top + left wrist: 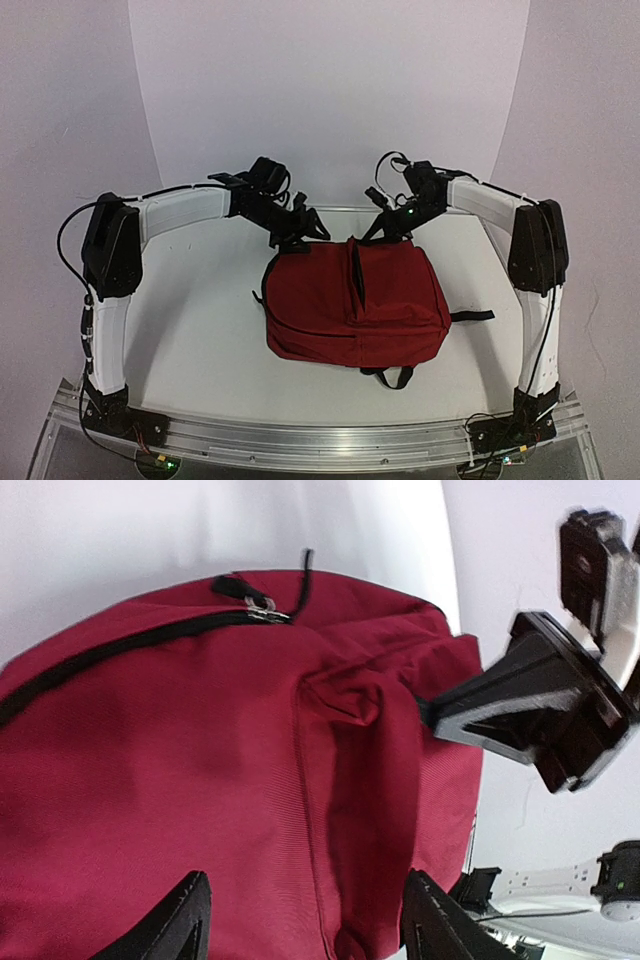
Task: Pack the student bag
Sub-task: Zip the student bag at the center of the board.
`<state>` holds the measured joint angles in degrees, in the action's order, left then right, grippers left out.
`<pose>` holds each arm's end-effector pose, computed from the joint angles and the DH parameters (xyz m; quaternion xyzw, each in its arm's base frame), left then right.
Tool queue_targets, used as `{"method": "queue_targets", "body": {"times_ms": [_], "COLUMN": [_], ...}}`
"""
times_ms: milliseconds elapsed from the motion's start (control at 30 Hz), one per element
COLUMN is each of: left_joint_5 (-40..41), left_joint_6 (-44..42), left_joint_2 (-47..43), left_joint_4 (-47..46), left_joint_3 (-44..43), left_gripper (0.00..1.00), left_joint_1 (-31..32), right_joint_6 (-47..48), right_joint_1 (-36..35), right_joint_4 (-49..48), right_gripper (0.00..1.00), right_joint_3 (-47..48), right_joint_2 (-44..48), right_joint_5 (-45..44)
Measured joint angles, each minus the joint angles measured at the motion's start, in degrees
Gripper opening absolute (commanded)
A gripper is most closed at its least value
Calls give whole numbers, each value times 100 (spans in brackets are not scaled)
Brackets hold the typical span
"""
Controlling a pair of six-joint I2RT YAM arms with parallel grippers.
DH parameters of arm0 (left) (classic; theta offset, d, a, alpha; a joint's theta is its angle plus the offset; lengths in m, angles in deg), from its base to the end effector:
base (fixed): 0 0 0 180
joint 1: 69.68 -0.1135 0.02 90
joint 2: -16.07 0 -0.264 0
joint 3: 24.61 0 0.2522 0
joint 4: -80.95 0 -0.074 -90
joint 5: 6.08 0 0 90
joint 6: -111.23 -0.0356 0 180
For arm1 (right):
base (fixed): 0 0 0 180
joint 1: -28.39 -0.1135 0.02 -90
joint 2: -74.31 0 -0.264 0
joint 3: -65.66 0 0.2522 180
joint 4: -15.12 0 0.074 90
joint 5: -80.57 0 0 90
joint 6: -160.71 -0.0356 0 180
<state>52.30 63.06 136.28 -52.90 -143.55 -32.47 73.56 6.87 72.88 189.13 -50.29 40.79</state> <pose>0.3675 -0.3025 0.2592 0.0627 0.8998 -0.4181 0.1080 0.4291 0.1986 0.2430 -0.2954 0.8287 0.4428 0.1733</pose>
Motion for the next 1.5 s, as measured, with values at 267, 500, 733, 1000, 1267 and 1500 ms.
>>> {"method": "queue_targets", "body": {"times_ms": [267,500,733,1000,1267,1500], "left_joint_5": [116,-246,-245,87,-322,-769], "left_joint_6": [-236,-215,-183,-954,-2174,-2645], "left_joint_2": [501,908,1113,1438,1766,1826], "left_joint_4": [362,92,72,452,789,939], "left_joint_3": [-1217,-1556,-1553,-2239,-2458,-2223], "left_gripper": [69,67,76,75,69,25], "left_joint_1": [-116,-112,-104,-108,-240,-290], "right_joint_6": [-199,-291,-74,39,63,76], "right_joint_1": [0,-35,-200,-267,-267,-273], "right_joint_4": [28,42,64,73,134,162], "right_gripper": [0,0,0,0,0,0], "right_joint_3": [57,-281,-1063,-1151,-469,-261], "right_joint_2": [167,677,977,962,728,551], "right_joint_5": [-20,-143,-352,-658,-1046,-1099]}}
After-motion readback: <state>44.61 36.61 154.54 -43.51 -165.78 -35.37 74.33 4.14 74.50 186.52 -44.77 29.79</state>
